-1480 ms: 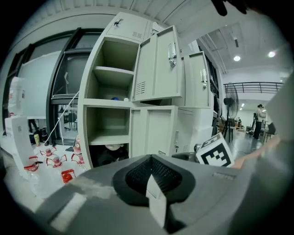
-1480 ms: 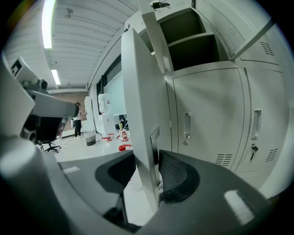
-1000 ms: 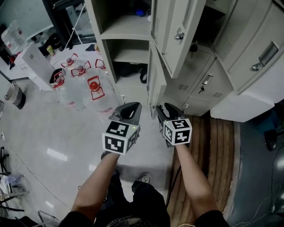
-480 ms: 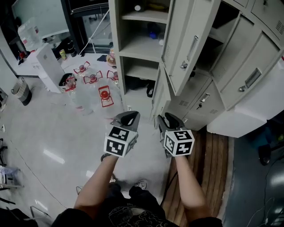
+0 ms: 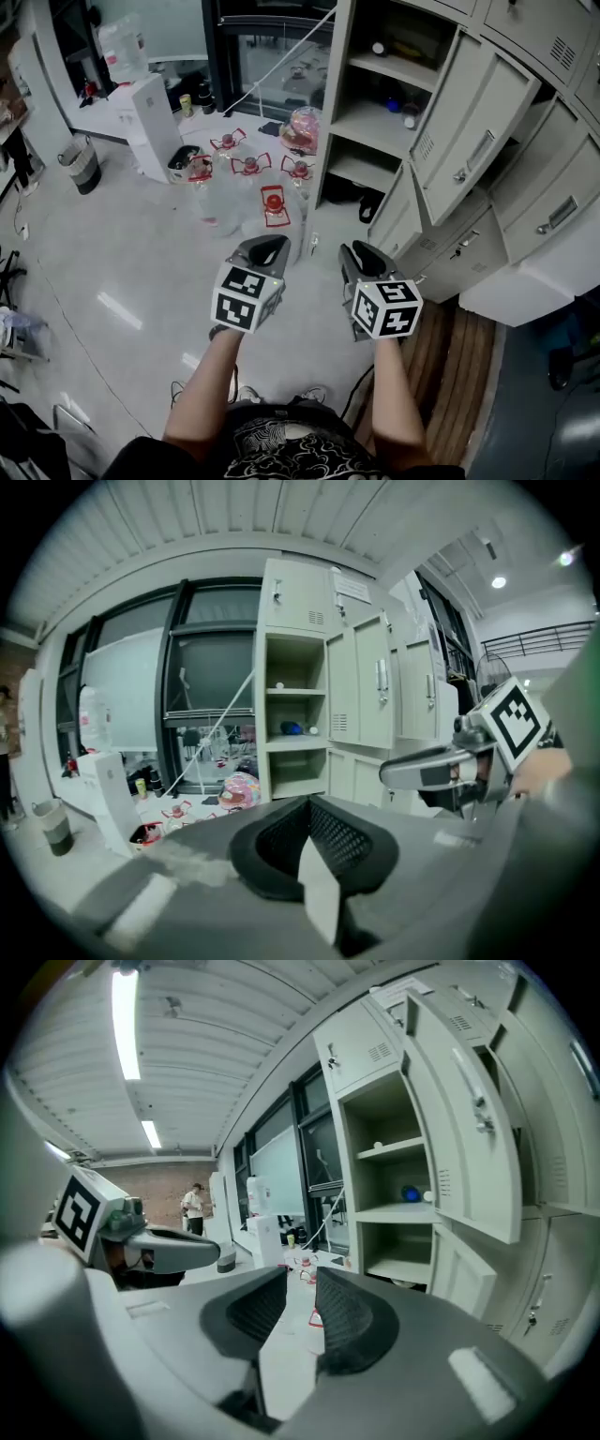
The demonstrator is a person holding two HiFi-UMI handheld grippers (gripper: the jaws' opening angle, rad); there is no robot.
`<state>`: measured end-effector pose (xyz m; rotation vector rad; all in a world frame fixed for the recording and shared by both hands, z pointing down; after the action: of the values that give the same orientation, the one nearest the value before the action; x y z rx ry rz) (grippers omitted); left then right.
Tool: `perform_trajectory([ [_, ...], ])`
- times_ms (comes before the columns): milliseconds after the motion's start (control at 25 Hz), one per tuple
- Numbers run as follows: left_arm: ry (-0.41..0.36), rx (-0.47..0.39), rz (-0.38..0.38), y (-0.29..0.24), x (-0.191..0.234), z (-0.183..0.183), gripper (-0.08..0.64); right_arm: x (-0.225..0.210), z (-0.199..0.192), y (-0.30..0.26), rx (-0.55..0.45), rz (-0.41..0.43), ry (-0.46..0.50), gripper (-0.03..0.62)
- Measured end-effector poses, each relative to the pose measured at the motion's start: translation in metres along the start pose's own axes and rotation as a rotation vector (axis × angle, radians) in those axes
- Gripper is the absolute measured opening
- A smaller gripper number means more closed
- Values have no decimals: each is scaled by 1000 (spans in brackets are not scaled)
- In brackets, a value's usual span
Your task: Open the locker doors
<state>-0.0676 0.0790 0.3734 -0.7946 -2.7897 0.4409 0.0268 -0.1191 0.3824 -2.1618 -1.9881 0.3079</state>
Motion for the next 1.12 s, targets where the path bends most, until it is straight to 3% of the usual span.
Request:
perform_trajectory([
  [160,55,-22,75,52,47,-3,3,59,25,-23,-34,73,23,84],
  [600,70,-73,260,183,142,-12,3,210,66,-75,-79,275,98,29],
  [680,73,-95,277,202,154,-12,3,229,69,-79,-84,284,114,0],
  [1120,109,-144,330,262,182,-19,3,282,80,-86,-112,316,169,0],
])
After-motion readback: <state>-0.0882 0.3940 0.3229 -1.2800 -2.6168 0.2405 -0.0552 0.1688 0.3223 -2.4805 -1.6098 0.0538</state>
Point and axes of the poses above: the fingertips, and each gripper's own axes: y backward along the fingers, x to its left, z out of its top, the point moved 10 cm from there along y, backward along the fingers, and after that the axes turned 7 degrees about y, right-handed, at the moved point
